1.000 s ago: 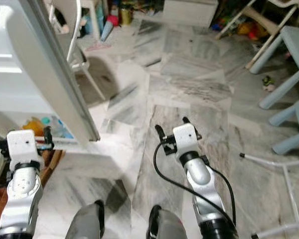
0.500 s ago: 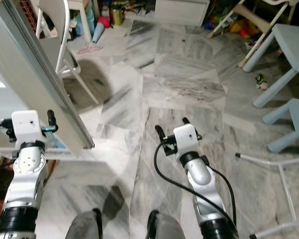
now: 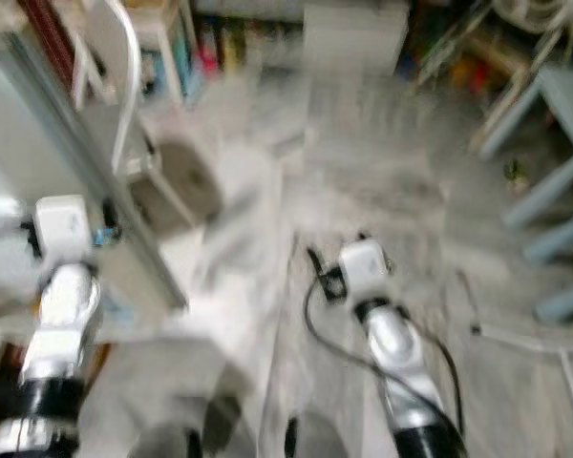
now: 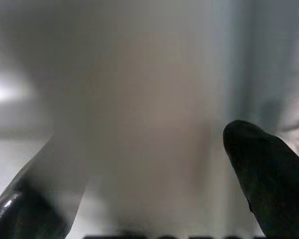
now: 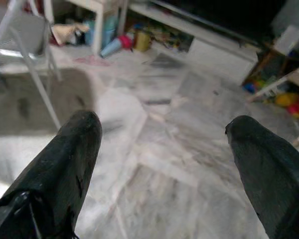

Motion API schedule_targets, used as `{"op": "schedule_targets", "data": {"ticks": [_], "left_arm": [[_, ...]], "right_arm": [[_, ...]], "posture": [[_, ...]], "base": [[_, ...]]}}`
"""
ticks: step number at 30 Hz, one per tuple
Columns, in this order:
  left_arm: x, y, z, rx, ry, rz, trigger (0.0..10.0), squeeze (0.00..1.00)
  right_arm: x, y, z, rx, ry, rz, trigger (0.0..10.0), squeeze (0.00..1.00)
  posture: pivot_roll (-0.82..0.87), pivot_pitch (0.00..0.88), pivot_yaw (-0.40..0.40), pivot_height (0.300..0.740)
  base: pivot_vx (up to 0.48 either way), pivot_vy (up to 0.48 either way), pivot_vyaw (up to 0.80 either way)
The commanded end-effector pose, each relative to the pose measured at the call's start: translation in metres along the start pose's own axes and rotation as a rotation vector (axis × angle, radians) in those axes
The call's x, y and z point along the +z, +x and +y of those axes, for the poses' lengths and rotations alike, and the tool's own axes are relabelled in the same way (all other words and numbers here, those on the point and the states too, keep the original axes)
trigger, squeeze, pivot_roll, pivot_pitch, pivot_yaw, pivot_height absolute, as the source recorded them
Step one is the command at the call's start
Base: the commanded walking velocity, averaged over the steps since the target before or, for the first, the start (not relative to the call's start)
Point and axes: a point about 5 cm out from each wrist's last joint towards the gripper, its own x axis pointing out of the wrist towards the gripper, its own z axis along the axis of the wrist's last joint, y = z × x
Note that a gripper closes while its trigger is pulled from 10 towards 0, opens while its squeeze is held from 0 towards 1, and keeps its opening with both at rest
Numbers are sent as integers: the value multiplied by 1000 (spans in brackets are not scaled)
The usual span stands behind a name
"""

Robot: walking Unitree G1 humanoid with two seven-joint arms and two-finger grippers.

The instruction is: Restocking fridge

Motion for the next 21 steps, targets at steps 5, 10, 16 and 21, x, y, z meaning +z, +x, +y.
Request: {"op": "schedule_targets", "data": {"ticks": [5,10,16,21], "left_arm": [[-4,-19,-4,-41,-5,-15,10000,0],[-10,-48,-13,-133,16,-29,10000,0],[-11,-64,-13,-145,29,-25,10000,0],[-16,-59,-10,-131,37,26,10000,0]], "right_arm": [[3,0,7,16,11,-16,10000,0],[2,-1,7,12,7,-18,10000,0],[3,1,7,9,1,-24,10000,0],[4,2,8,11,-2,-27,10000,0]], "posture": [[58,125,-53,740],[68,130,-55,740],[78,131,-62,740],[81,127,-62,740]], "base": [[0,0,0],[0,0,0],[0,0,0],[0,0,0]]}}
